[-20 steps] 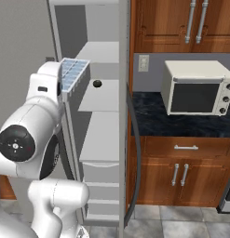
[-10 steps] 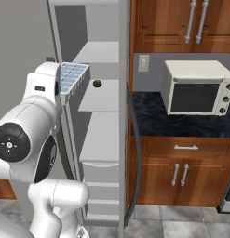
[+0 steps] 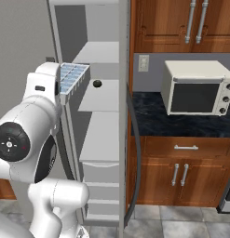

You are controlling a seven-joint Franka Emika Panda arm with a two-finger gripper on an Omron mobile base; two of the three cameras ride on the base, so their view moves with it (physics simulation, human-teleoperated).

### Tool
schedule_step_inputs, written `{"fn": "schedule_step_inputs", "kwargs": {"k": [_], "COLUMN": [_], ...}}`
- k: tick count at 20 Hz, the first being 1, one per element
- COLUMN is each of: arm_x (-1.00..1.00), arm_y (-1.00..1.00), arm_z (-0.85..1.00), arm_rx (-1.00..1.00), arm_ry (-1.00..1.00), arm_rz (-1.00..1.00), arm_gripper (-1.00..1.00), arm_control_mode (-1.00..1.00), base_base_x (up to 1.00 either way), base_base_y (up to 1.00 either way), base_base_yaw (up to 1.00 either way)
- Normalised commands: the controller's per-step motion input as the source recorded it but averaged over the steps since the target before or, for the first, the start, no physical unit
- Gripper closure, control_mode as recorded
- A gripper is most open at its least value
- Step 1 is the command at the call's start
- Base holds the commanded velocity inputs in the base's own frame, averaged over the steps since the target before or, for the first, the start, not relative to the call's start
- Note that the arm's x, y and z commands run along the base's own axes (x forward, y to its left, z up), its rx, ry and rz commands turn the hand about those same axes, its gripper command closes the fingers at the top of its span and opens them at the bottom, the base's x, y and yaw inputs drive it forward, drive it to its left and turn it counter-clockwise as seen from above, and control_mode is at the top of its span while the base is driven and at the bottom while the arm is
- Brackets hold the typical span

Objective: Open the freezer door, pick up the ice cube tray from the freezer, and place it on the dining counter.

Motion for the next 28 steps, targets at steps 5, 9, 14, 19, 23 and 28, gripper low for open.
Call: {"fn": "schedule_step_inputs", "kwargs": {"k": [5,9,14,19,23,28], "arm_x": [0.00,0.00,0.00,0.00,0.00,0.00], "arm_y": [0.00,0.00,0.00,0.00,0.00,0.00], "arm_z": [0.00,0.00,0.00,0.00,0.00,0.00], "arm_rx": [0.00,0.00,0.00,0.00,0.00,0.00], "arm_ry": [0.00,0.00,0.00,0.00,0.00,0.00], "arm_rz": [0.00,0.00,0.00,0.00,0.00,0.00], "arm_gripper": [1.00,1.00,1.00,1.00,1.00,1.00], "arm_control_mode": [1.00,1.00,1.00,1.00,1.00,1.00], "base_base_x": [-0.03,-0.31,-0.52,-0.63,-0.63,-0.60], "base_base_y": [0.00,0.08,0.18,0.19,0.27,0.48], "base_base_yaw": [0.00,0.00,0.00,0.00,0.00,0.00]}}
